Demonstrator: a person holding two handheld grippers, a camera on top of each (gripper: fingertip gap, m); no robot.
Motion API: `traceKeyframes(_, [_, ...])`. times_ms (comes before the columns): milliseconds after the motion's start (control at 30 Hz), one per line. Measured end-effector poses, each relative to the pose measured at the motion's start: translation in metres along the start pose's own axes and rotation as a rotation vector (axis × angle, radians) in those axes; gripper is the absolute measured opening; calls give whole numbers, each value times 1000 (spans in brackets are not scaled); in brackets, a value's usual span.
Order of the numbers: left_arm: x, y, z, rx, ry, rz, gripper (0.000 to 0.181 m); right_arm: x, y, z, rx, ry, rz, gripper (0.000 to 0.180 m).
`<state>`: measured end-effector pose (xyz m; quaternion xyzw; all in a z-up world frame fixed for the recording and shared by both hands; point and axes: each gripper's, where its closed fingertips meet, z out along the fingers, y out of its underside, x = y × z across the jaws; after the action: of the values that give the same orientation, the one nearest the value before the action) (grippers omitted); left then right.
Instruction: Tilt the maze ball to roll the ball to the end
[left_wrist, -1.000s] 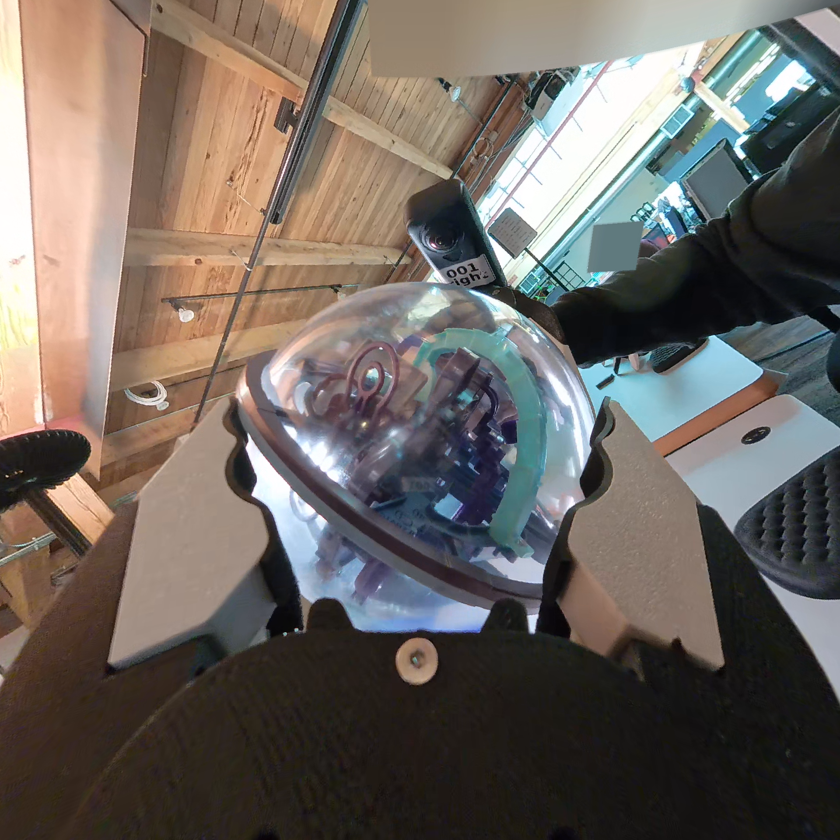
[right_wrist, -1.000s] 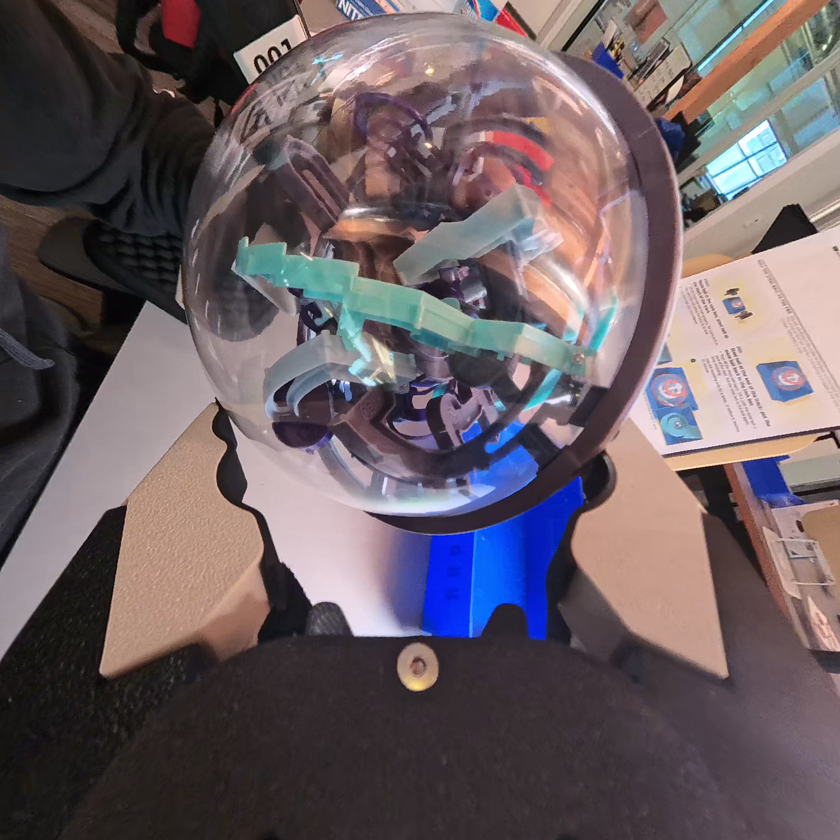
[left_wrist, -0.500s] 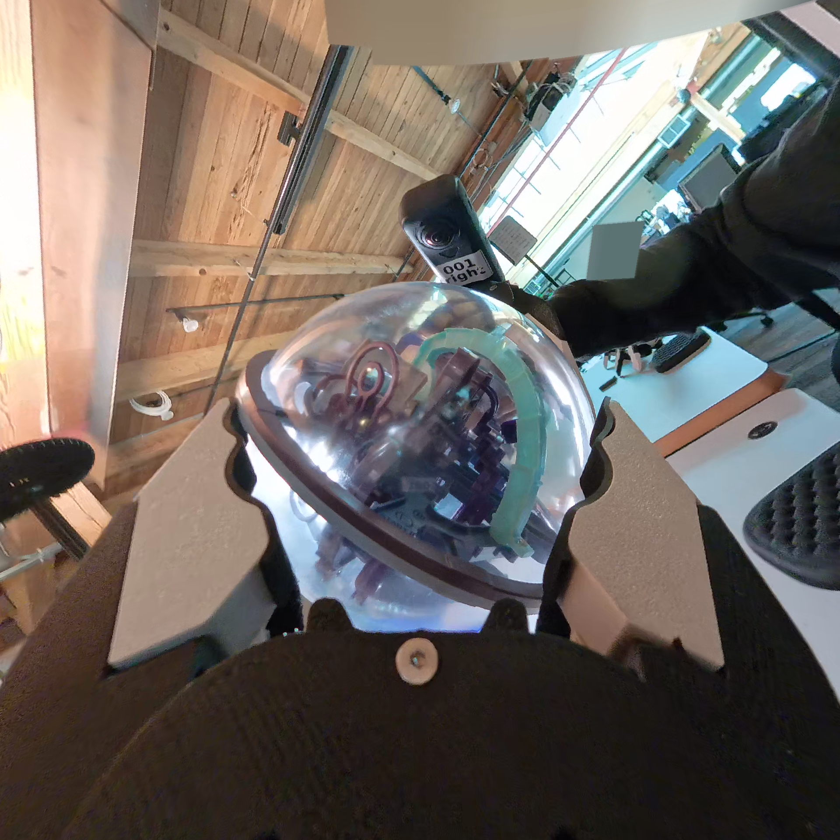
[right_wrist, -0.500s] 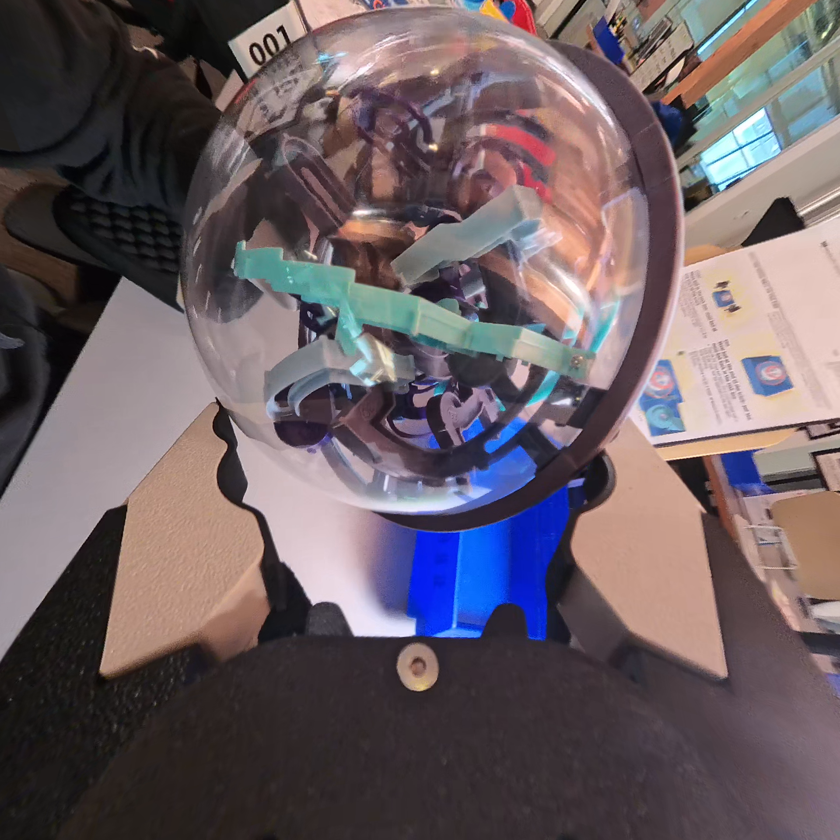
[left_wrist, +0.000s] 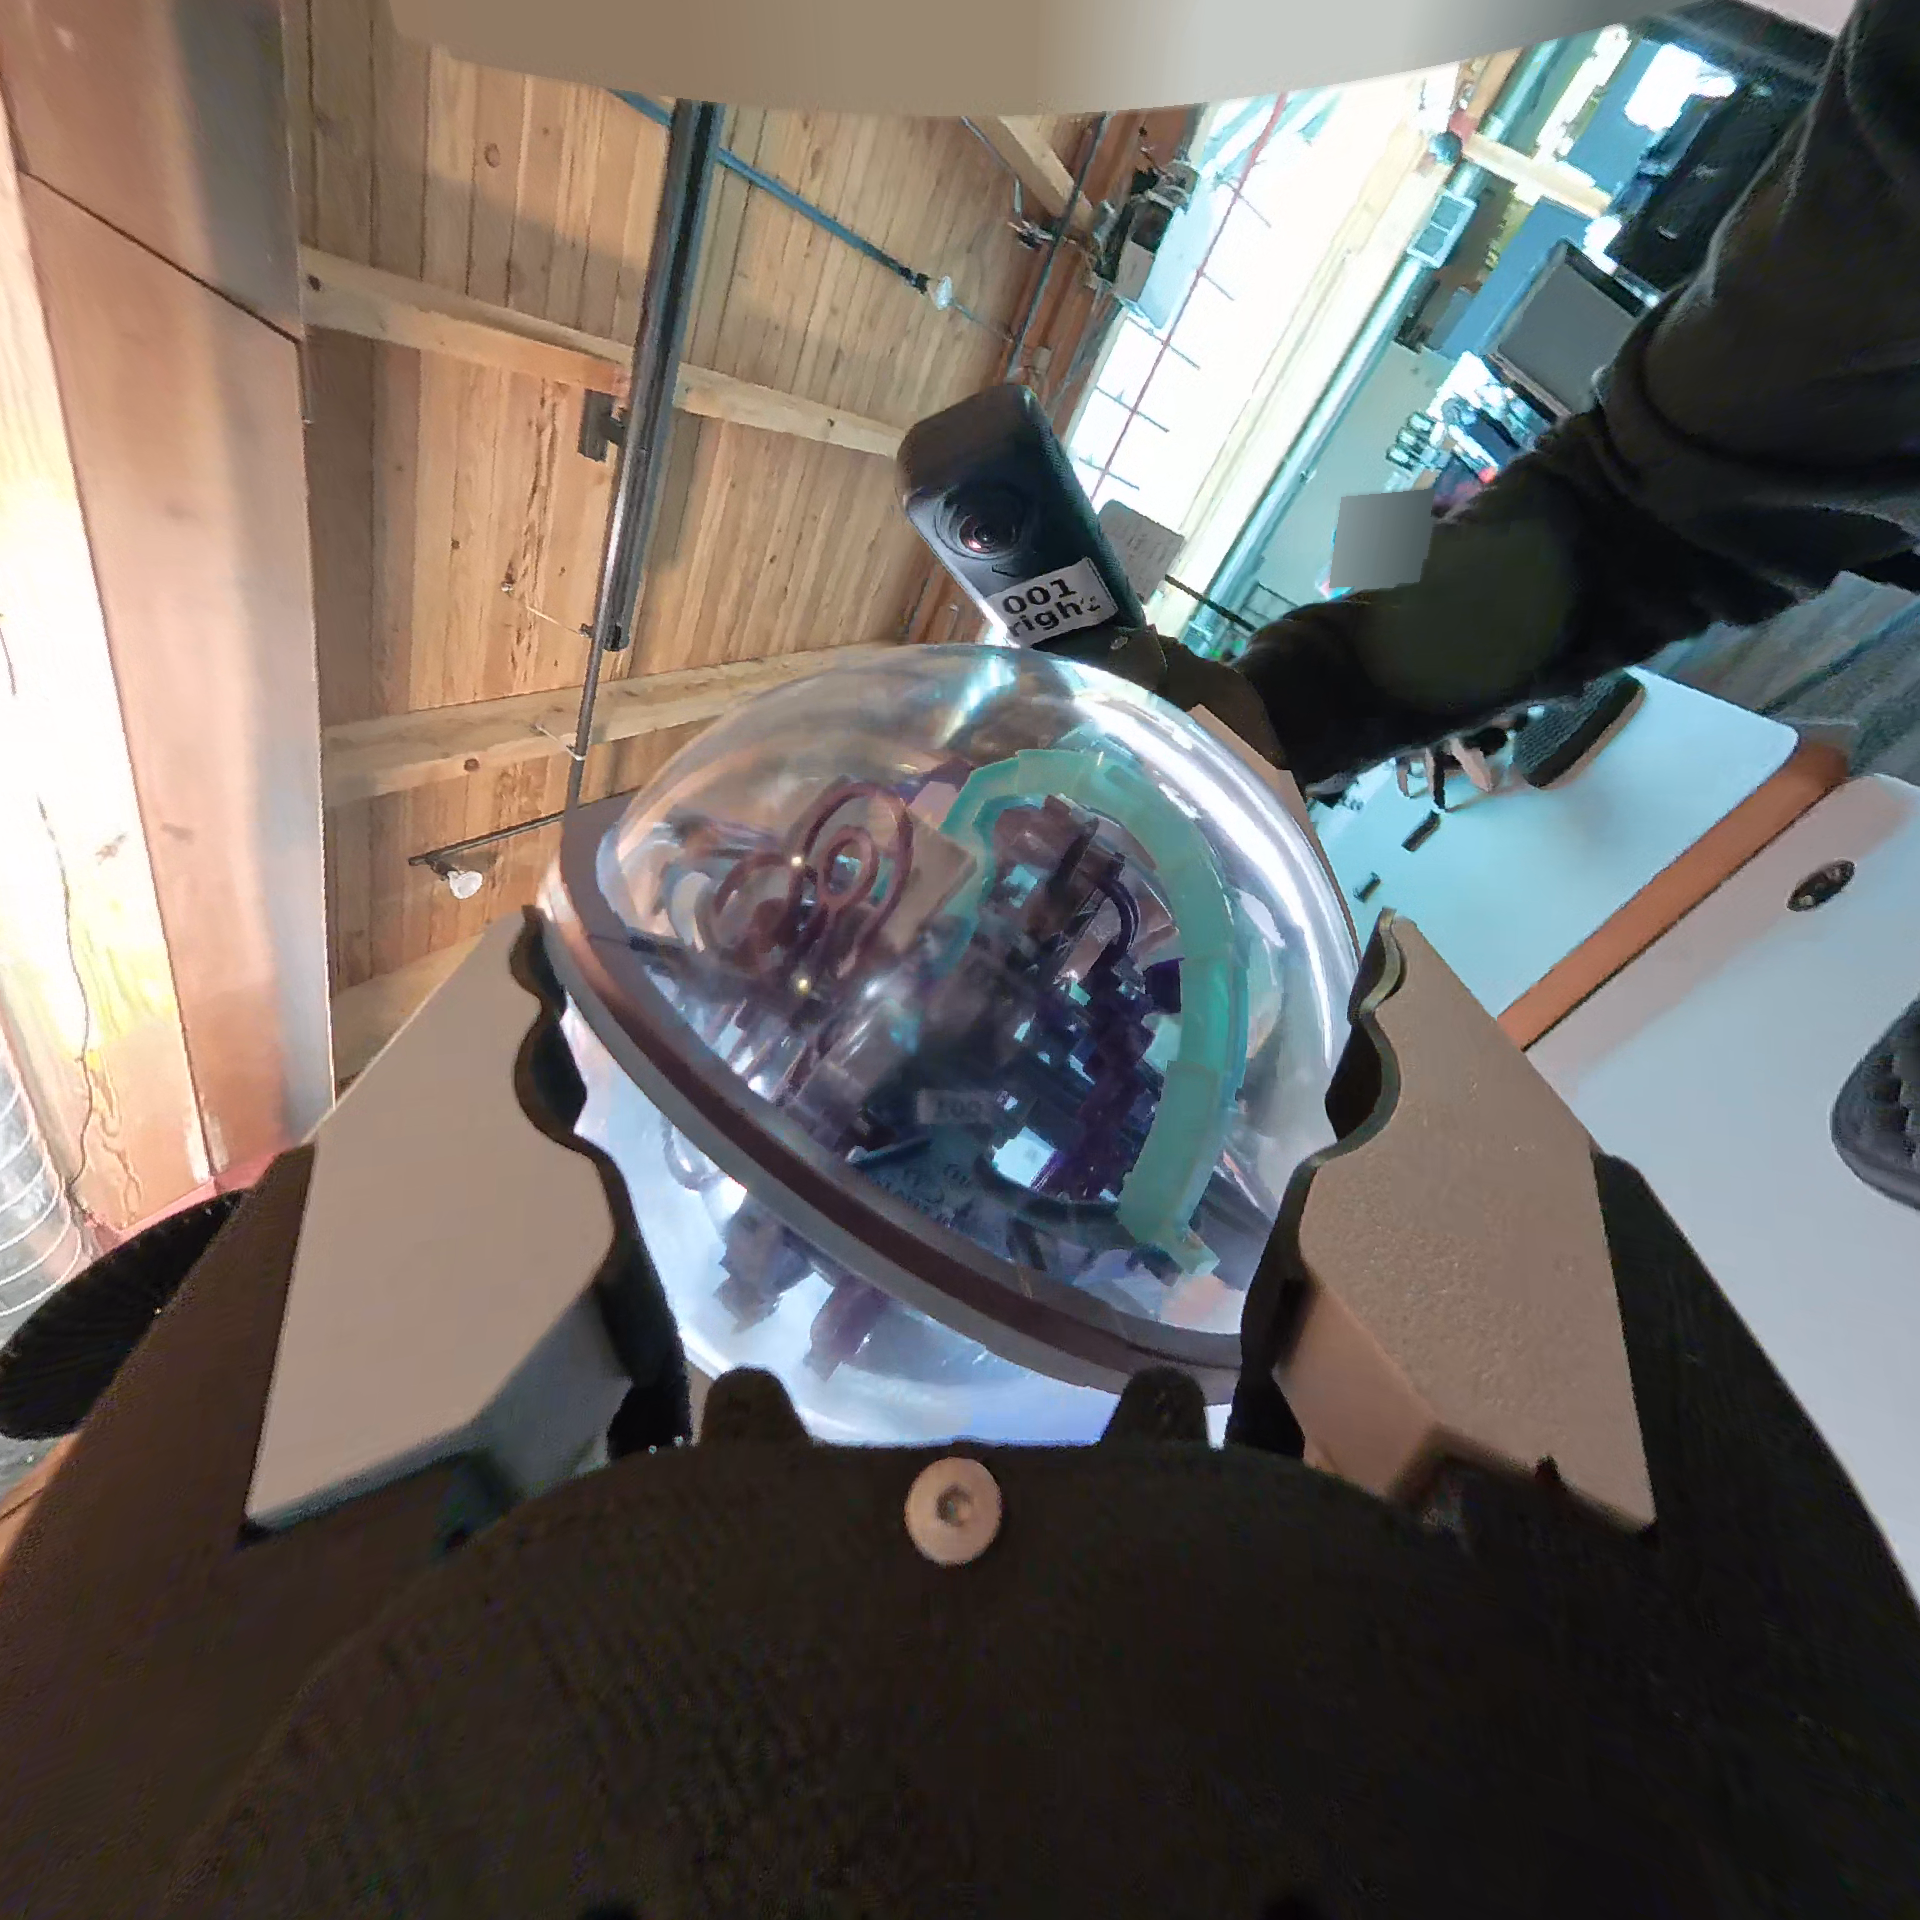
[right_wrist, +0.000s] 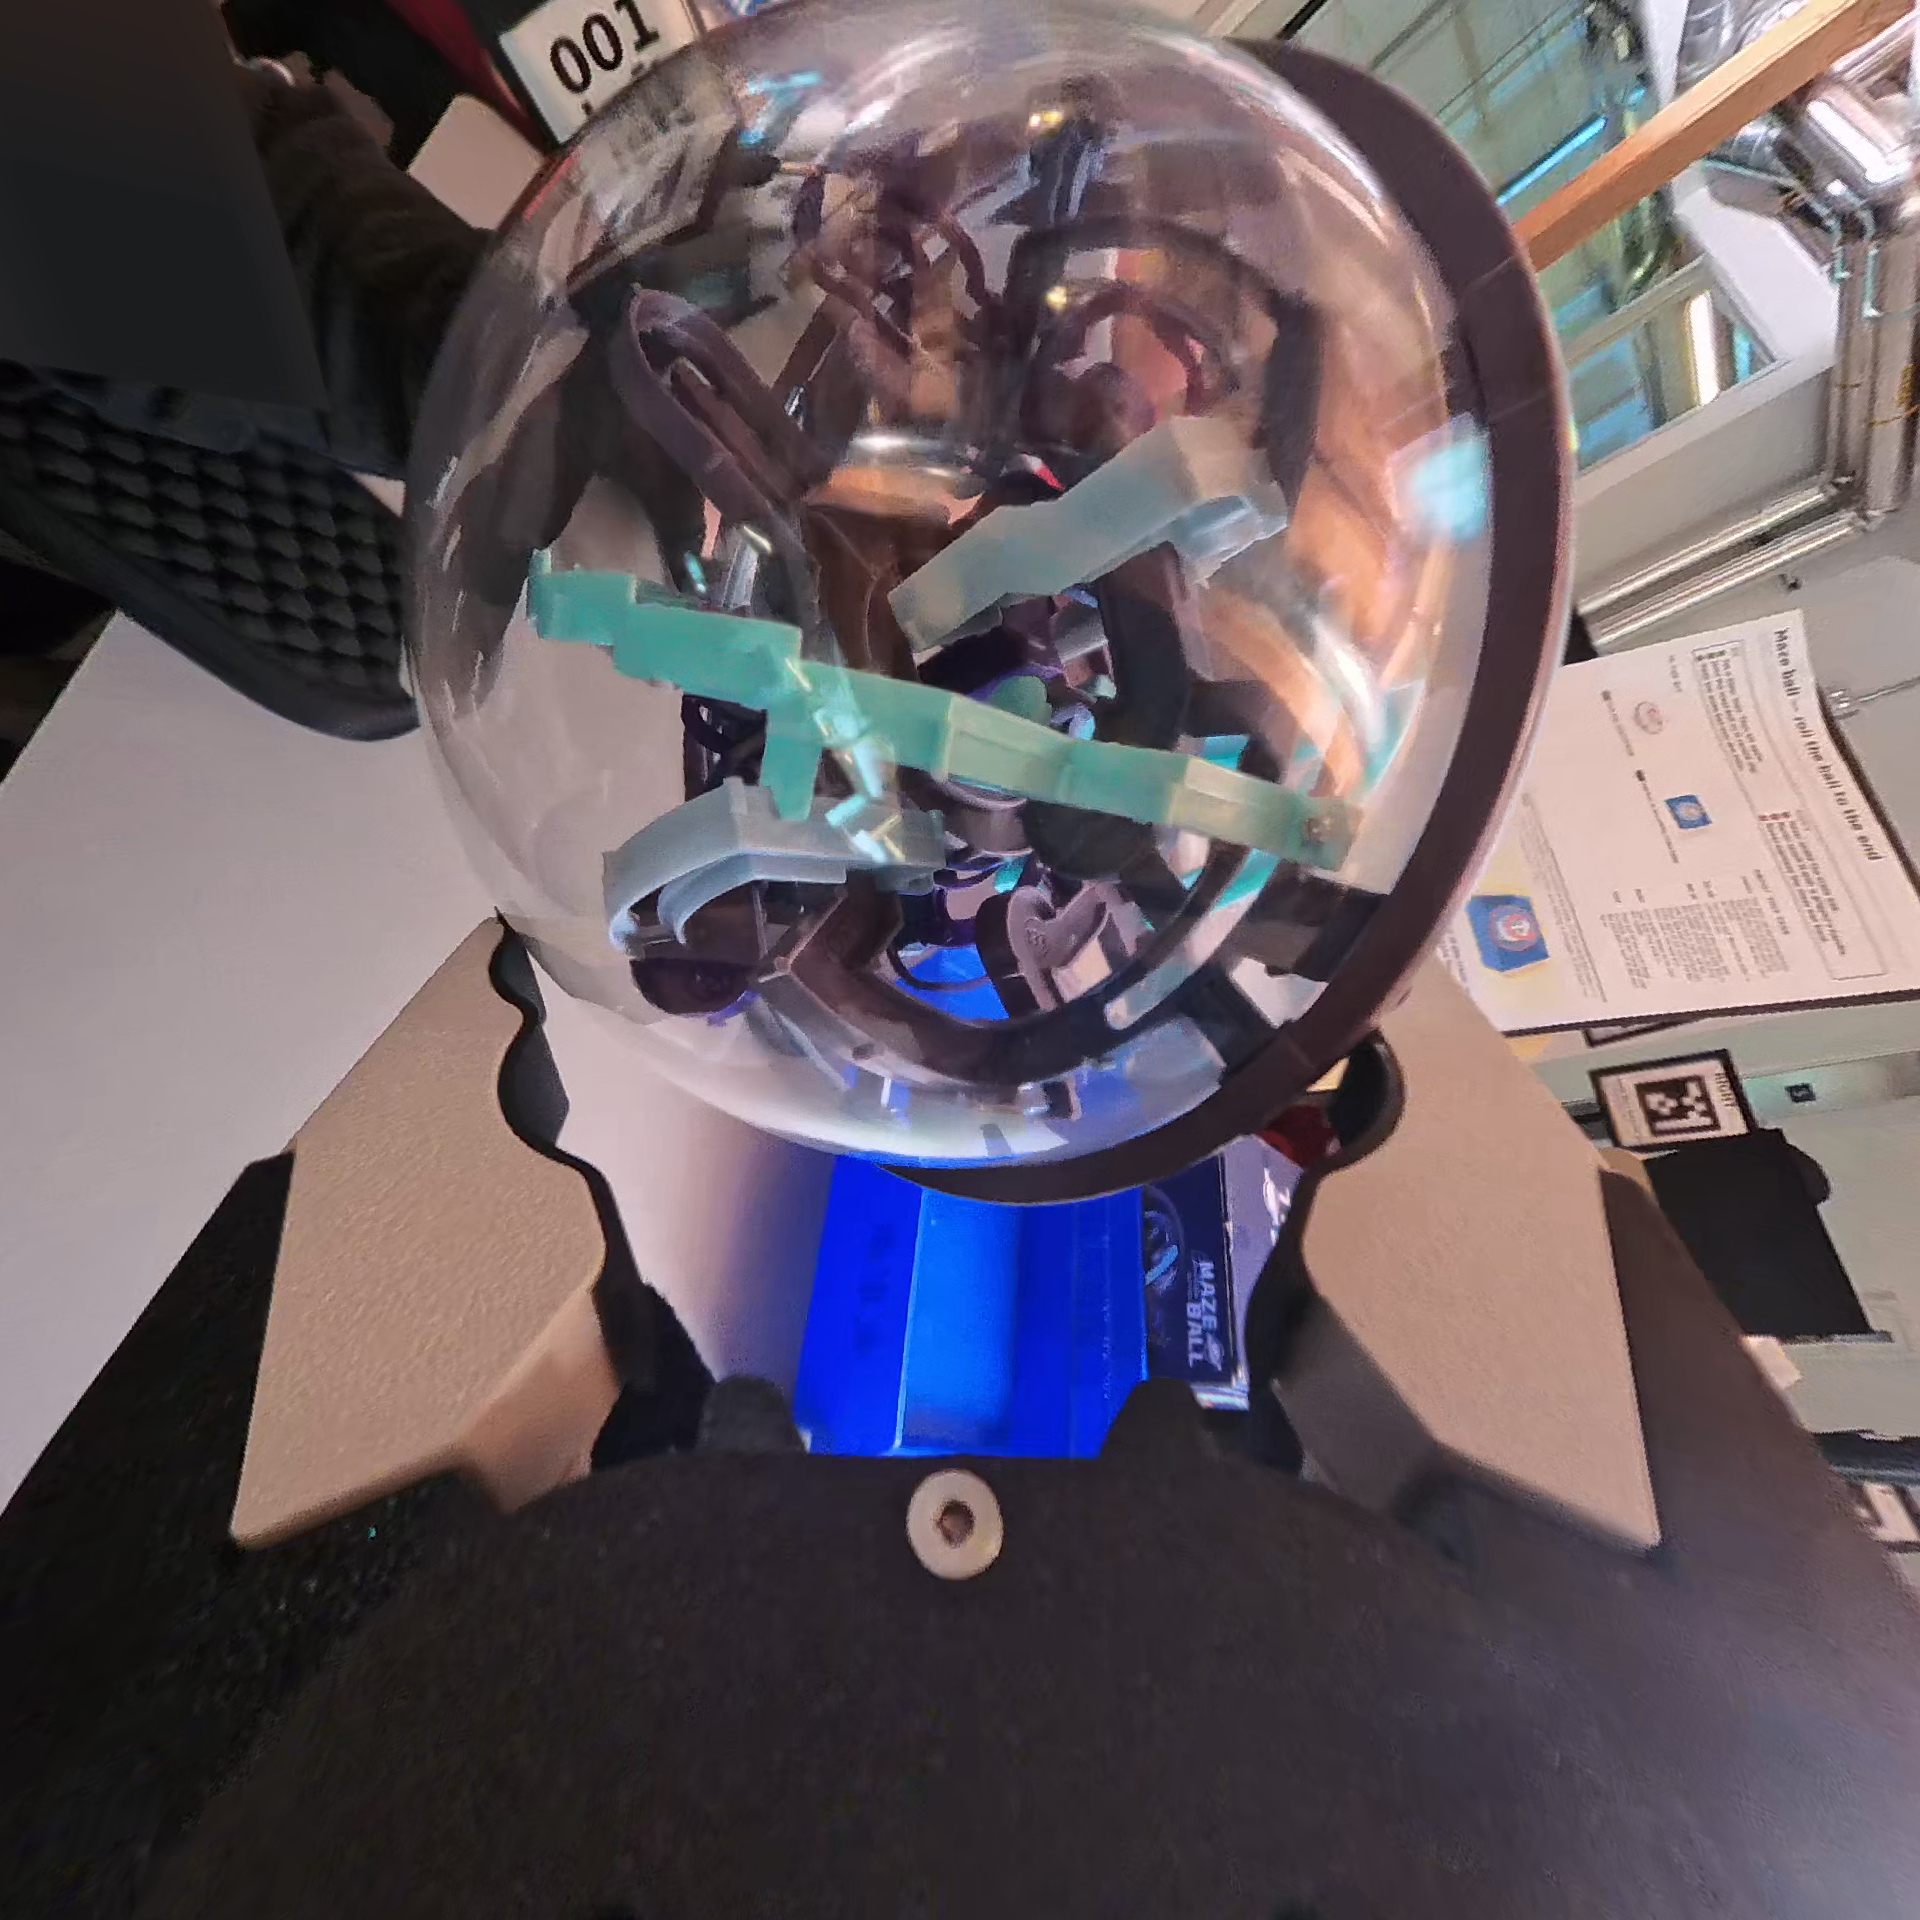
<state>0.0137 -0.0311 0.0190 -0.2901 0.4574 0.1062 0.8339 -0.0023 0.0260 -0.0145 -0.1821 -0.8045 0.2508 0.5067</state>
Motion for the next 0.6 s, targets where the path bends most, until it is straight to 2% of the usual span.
traceKeyframes(333, [-5, -14, 6, -119, 187, 121, 146, 5, -13, 3, 156, 125, -5, 149])
traceKeyframes(600, [-4, -20, 7, -97, 170, 182, 146, 7, -18, -1, 116, 135, -65, 149])
